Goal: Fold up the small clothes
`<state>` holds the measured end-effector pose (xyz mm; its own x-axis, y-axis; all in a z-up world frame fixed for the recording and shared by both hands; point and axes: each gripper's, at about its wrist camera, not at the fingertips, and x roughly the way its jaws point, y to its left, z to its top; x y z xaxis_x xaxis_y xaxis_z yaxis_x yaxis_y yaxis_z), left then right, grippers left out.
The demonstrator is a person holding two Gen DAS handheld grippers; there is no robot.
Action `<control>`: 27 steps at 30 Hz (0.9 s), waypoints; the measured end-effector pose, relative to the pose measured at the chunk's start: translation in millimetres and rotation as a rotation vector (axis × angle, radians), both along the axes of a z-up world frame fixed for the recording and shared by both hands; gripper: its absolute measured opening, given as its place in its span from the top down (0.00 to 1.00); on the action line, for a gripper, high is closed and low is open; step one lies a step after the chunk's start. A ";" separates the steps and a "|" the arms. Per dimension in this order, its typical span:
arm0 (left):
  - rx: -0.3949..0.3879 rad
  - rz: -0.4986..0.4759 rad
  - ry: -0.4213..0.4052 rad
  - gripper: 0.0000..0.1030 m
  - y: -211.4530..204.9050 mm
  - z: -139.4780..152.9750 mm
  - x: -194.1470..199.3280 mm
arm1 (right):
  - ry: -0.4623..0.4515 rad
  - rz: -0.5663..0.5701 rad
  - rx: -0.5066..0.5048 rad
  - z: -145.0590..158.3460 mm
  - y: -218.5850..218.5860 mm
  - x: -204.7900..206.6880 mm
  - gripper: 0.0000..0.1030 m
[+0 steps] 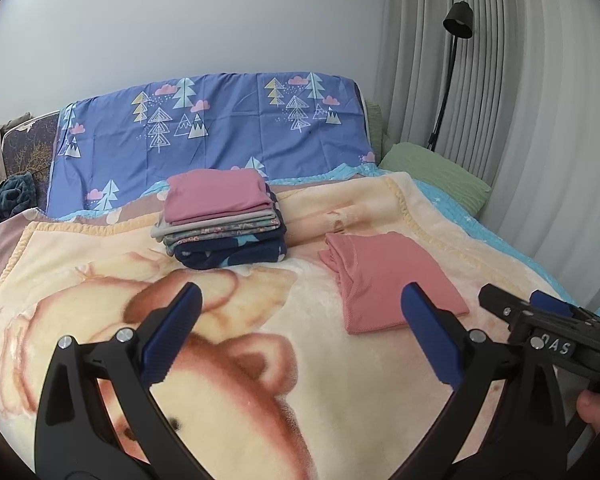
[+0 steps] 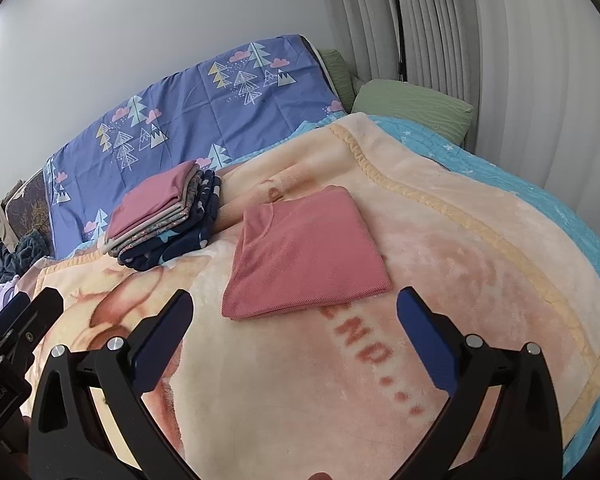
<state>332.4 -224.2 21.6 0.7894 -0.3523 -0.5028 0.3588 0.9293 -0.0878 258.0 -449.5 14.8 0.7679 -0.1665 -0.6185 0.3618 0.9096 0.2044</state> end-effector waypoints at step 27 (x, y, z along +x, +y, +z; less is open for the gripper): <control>0.037 0.006 0.040 0.02 -8.5 -14.6 11.4 | 0.066 -0.008 -0.045 -6.7 0.7 15.9 0.01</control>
<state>343.8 -232.7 7.0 0.7705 -0.3286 -0.5462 0.3505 0.9341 -0.0675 273.9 -448.7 8.2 0.7240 -0.2009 -0.6599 0.3802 0.9145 0.1386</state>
